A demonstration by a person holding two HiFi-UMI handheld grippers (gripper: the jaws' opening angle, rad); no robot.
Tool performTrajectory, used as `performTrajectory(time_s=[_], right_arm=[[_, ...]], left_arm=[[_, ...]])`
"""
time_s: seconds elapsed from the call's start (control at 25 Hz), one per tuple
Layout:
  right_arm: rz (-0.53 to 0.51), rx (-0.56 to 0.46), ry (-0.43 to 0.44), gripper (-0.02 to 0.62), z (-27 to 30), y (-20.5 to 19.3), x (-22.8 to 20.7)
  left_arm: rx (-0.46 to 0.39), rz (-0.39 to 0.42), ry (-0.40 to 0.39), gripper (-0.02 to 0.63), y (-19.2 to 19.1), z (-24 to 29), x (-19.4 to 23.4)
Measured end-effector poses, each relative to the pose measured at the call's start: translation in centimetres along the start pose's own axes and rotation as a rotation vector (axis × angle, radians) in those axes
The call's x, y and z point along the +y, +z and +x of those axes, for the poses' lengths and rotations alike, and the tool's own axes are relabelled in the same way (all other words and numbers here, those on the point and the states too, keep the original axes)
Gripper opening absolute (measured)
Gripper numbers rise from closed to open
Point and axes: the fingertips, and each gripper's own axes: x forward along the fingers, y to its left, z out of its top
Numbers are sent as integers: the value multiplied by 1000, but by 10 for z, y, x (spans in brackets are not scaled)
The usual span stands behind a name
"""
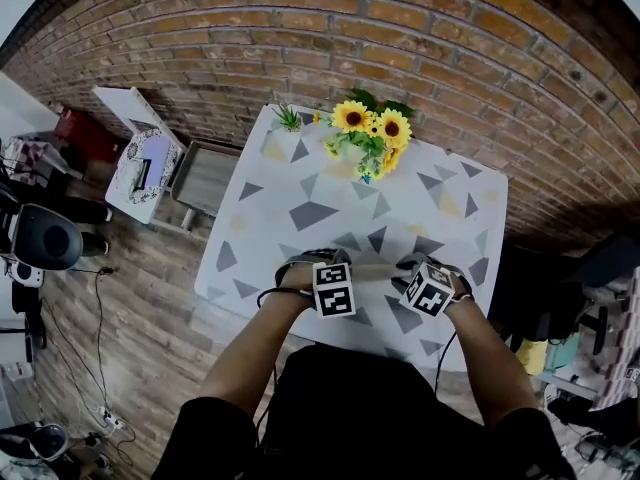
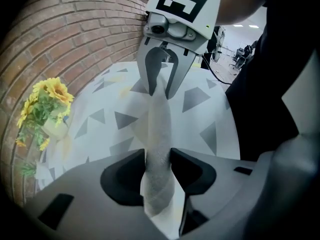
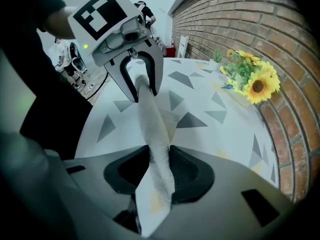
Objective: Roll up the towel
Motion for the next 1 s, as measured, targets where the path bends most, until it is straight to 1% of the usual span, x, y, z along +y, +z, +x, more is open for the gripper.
performTrajectory(time_s=[0.16, 0.32, 0.52, 0.8, 0.92, 1.0], right_arm=[[70, -13, 2, 150, 1, 7, -20], [111, -25, 4, 156, 4, 15, -35], [152, -23, -49, 155, 6, 18, -60], [168, -25, -105, 155, 8, 21, -71], [197, -45, -139, 151, -4, 20, -70], [229, -81, -176, 139, -18, 20, -66]], left_arm=[[-10, -40, 36, 169, -4, -5, 21], [-22, -69, 67, 169, -8, -8, 37], [-30, -94, 150, 169, -10, -13, 63], [-33, -120, 197, 169, -12, -12, 74], [-75, -141, 257, 169, -11, -23, 79], [-139, -189, 325, 169, -11, -38, 84]])
